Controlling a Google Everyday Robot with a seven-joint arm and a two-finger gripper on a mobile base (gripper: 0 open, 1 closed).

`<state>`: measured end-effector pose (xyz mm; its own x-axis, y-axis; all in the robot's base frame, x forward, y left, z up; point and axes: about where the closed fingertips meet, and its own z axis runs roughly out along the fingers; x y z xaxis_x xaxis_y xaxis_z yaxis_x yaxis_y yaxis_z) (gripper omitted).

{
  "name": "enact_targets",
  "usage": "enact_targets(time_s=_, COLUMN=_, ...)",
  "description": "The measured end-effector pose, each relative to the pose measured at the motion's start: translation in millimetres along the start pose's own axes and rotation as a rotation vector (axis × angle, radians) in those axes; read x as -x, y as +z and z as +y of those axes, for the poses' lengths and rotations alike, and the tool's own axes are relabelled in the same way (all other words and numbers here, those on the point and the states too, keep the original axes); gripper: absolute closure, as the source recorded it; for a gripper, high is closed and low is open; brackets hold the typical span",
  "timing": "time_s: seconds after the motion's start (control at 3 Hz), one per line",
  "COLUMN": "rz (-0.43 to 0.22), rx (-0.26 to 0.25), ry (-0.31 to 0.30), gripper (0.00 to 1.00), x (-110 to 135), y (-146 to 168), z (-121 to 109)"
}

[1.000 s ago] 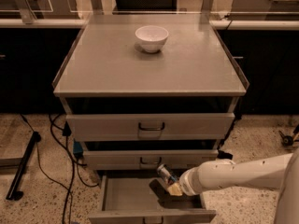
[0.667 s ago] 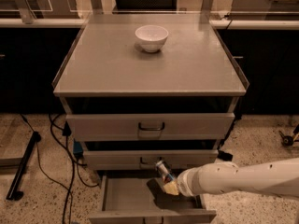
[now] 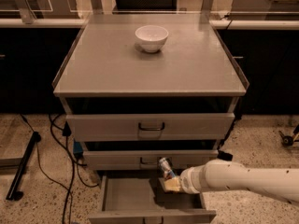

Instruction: Pick redbull can from bottom drawer and place on counter

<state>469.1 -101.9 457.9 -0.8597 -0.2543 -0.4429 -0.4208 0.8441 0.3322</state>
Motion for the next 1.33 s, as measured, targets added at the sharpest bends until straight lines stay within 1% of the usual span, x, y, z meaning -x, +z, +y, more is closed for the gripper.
enact_targets(time_s=0.33, rz=-0.012, rx=0.043, ry=0.131, gripper=1.0, x=11, y=-20, z=7)
enact_targets(time_s=0.67, rz=-0.04, rx=0.054, ry=0.224, gripper=1.0, x=21, y=-57, z=20)
enact_targets(time_s=1.0, rz=-0.123, rx=0.08, ry=0.268, gripper=1.0, x=36, y=-111, z=41)
enact_targets(time_s=1.33, rz=-0.123, rx=0.081, ry=0.267, gripper=1.0, x=36, y=-111, z=42)
